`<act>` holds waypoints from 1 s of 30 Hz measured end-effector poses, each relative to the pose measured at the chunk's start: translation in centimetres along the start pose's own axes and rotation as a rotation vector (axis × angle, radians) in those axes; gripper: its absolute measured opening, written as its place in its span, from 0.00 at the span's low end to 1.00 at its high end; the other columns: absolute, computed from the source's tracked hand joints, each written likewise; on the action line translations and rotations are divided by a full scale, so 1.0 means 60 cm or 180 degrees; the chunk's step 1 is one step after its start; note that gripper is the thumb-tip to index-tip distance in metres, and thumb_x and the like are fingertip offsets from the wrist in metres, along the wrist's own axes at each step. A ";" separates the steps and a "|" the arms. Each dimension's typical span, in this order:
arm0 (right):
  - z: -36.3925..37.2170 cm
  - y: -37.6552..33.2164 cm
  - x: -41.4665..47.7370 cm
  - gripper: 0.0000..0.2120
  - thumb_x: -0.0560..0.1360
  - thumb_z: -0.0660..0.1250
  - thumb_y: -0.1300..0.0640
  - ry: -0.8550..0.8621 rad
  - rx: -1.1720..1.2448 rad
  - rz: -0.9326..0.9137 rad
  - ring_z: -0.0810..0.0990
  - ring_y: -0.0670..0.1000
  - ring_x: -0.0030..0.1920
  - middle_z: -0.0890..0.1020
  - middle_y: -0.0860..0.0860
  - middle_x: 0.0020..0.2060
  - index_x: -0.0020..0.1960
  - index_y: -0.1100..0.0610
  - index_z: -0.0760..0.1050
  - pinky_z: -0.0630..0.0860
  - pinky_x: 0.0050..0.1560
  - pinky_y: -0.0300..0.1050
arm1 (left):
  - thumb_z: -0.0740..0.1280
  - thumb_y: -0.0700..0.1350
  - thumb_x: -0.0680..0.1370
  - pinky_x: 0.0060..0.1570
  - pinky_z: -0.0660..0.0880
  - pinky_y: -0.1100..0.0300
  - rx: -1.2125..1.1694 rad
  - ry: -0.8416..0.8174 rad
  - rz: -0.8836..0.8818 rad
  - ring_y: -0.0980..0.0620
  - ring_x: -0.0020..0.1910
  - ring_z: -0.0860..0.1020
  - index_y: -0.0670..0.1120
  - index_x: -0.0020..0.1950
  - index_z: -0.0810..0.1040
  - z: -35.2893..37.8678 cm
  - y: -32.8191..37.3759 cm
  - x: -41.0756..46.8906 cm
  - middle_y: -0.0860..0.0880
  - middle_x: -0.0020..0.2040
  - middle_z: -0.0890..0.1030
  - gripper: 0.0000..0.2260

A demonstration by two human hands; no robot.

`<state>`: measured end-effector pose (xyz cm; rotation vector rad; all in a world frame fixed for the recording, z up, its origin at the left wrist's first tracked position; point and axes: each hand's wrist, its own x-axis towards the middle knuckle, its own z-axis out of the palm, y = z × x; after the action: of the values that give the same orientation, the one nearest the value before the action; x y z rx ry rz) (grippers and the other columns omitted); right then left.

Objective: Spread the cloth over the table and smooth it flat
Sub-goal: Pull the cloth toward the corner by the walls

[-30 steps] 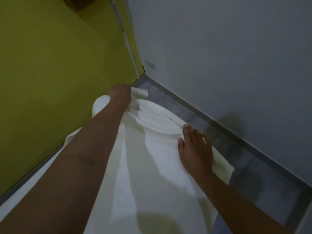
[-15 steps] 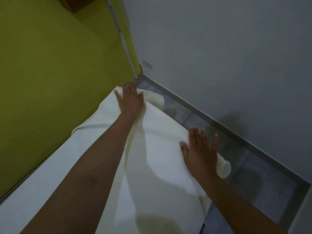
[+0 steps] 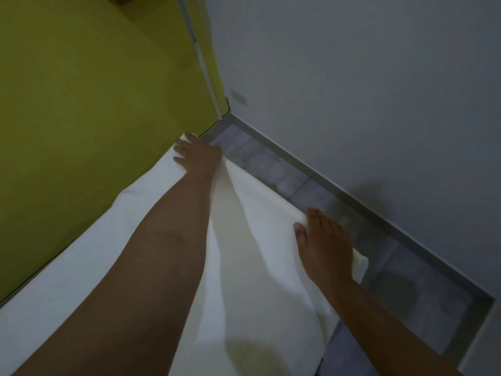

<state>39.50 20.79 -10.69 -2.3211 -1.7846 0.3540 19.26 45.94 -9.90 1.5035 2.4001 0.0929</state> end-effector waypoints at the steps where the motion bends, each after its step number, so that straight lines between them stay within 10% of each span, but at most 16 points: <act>1: -0.007 0.003 0.002 0.24 0.80 0.53 0.44 -0.0042 0.0115 -0.0008 0.78 0.54 0.59 0.79 0.54 0.61 0.68 0.57 0.70 0.72 0.61 0.51 | 0.60 0.54 0.78 0.73 0.52 0.44 -0.0090 0.0106 0.0001 0.41 0.76 0.53 0.39 0.78 0.46 0.006 -0.006 0.005 0.38 0.77 0.52 0.37; 8: -0.003 0.045 -0.014 0.22 0.80 0.54 0.46 0.0059 0.0103 -0.0148 0.81 0.55 0.49 0.82 0.55 0.52 0.64 0.59 0.73 0.77 0.48 0.49 | 0.55 0.41 0.79 0.64 0.67 0.46 0.0093 0.0730 0.0499 0.39 0.61 0.73 0.41 0.60 0.75 -0.003 -0.011 0.020 0.37 0.61 0.76 0.14; 13: 0.008 0.054 -0.033 0.23 0.78 0.57 0.47 0.0372 -0.0133 -0.0334 0.79 0.57 0.53 0.80 0.57 0.57 0.65 0.60 0.72 0.77 0.50 0.54 | 0.52 0.55 0.83 0.75 0.49 0.48 -0.0505 0.0061 0.0917 0.43 0.77 0.49 0.43 0.77 0.55 0.011 -0.053 -0.011 0.39 0.78 0.48 0.26; 20: 0.005 0.070 -0.053 0.17 0.80 0.59 0.50 0.0515 0.0224 -0.0144 0.79 0.58 0.44 0.81 0.57 0.47 0.61 0.60 0.74 0.75 0.38 0.48 | 0.46 0.57 0.83 0.74 0.44 0.44 0.0218 0.0448 0.1358 0.46 0.78 0.49 0.45 0.79 0.52 0.046 -0.163 -0.119 0.43 0.79 0.51 0.27; 30: 0.029 0.057 -0.089 0.30 0.77 0.53 0.46 0.0618 -0.0180 -0.0159 0.63 0.65 0.71 0.67 0.62 0.70 0.73 0.63 0.61 0.49 0.72 0.63 | 0.45 0.56 0.83 0.74 0.44 0.48 0.0206 0.0201 0.1524 0.49 0.78 0.51 0.46 0.78 0.54 0.083 -0.164 -0.296 0.46 0.79 0.54 0.26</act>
<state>40.83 14.77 -12.96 -2.2556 -1.7752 0.0682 19.35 25.24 -12.81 2.1044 2.0529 0.1696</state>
